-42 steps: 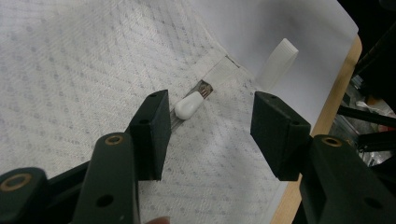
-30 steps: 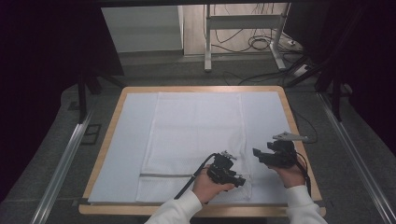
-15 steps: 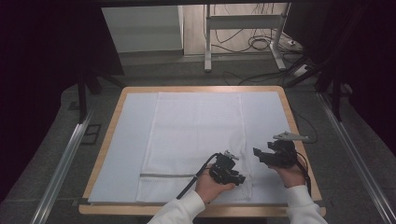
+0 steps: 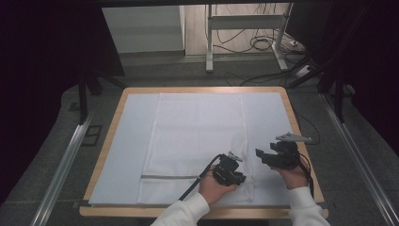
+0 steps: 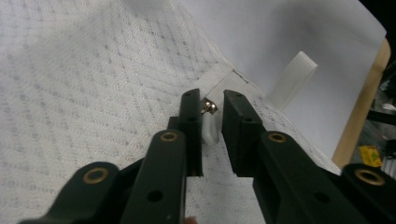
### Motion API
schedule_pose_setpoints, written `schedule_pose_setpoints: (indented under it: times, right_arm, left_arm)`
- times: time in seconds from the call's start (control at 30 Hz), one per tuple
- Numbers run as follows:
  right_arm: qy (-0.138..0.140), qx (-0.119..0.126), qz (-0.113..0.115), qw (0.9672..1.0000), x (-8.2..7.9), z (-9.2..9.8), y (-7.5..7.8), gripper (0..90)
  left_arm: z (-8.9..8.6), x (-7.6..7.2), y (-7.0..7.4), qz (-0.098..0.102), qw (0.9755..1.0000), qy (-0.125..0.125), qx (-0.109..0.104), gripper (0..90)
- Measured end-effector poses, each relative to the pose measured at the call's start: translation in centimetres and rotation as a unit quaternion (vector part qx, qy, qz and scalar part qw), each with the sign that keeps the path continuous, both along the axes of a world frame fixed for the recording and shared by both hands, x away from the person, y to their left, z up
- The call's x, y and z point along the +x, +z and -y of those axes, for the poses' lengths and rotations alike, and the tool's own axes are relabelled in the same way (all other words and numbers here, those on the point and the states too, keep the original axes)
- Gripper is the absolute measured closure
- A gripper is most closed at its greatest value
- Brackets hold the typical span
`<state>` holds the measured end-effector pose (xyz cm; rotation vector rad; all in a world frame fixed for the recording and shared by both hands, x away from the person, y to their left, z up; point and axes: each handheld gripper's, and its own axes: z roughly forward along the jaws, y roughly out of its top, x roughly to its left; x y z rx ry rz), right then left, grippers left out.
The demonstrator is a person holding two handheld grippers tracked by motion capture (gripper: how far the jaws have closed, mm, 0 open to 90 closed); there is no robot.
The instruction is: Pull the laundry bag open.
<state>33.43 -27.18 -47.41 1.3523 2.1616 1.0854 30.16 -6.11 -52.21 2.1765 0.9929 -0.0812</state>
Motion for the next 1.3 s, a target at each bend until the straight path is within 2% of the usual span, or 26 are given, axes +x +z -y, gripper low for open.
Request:
schedule_pose_setpoints:
  times: [0.43, 0.6, 1.03, 1.3]
  right_arm:
    - [0.0, -0.003, 0.002, 1.0, 0.0, 0.0, 0.0, 31.2]
    - [0.002, -0.004, 0.0, 1.0, 0.0, -0.1, -0.1, 31.2]
    - [0.001, -0.005, 0.001, 1.0, 0.0, 0.1, -0.1, 31.2]
    - [0.005, -0.002, -0.004, 1.0, -0.1, -0.1, -0.1, 31.2]
  left_arm:
    - [0.1, 0.0, 0.0, 0.005, 1.0, -0.002, 0.005, 83.7]
    - [0.0, -0.1, -0.1, 0.015, 0.9999, -0.004, 0.003, 84.3]
    - [-0.5, 0.2, -0.2, 0.006, 0.9999, -0.008, -0.013, 85.5]
    - [-1.2, 0.1, 0.3, 0.005, 0.9996, -0.005, -0.026, 85.9]
